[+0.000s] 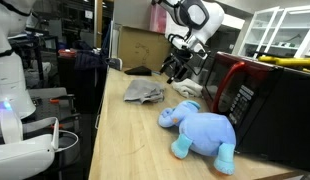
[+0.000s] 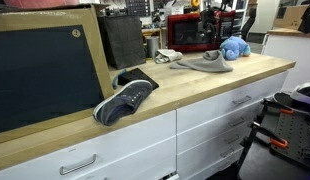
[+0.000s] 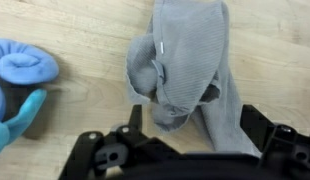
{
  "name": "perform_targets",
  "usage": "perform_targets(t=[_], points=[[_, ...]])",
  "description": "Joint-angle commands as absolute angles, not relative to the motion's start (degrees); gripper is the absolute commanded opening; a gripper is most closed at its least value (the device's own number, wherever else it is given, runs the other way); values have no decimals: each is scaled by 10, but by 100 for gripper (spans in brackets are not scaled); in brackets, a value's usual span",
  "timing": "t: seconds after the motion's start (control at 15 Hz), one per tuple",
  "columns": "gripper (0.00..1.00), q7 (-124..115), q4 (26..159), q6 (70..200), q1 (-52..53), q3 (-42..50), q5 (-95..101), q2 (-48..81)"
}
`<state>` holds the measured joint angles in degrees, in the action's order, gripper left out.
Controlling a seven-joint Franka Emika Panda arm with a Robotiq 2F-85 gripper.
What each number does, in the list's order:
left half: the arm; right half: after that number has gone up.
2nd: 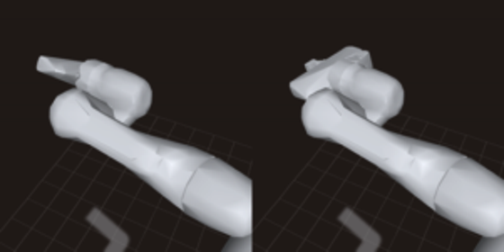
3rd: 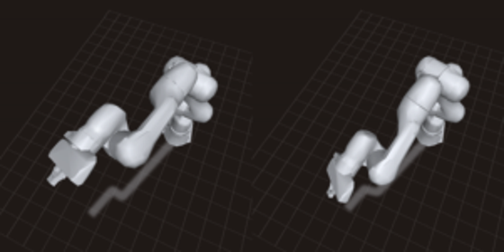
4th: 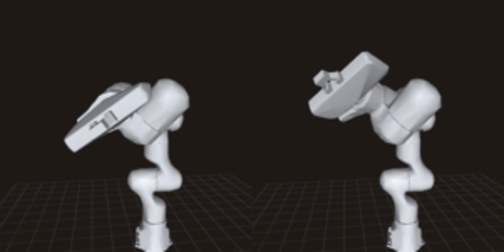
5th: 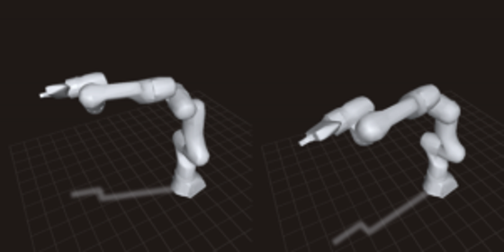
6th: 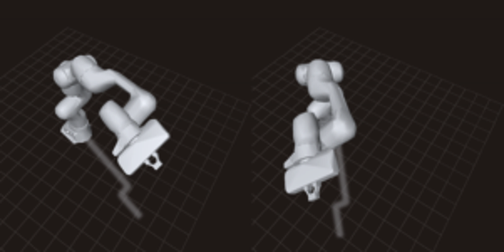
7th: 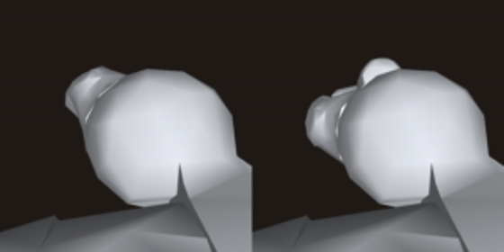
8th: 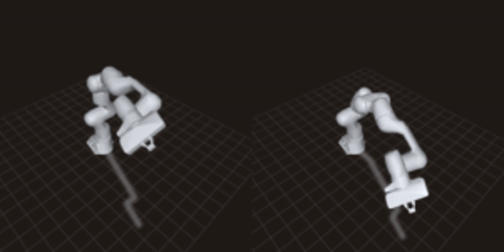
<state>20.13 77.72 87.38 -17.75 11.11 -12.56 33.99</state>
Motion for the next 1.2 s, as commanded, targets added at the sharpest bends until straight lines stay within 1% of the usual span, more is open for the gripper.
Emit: perform_targets(t=[0.0, 0.2, 0.47, 1.13], points=[[100, 212, 885, 932, -177, 97, -82, 295], [100, 205, 940, 962, -174, 87, -70, 279], [100, 192, 975, 968, -167, 72, -80, 264], [100, 173, 979, 1033, -156, 59, -93, 274]])
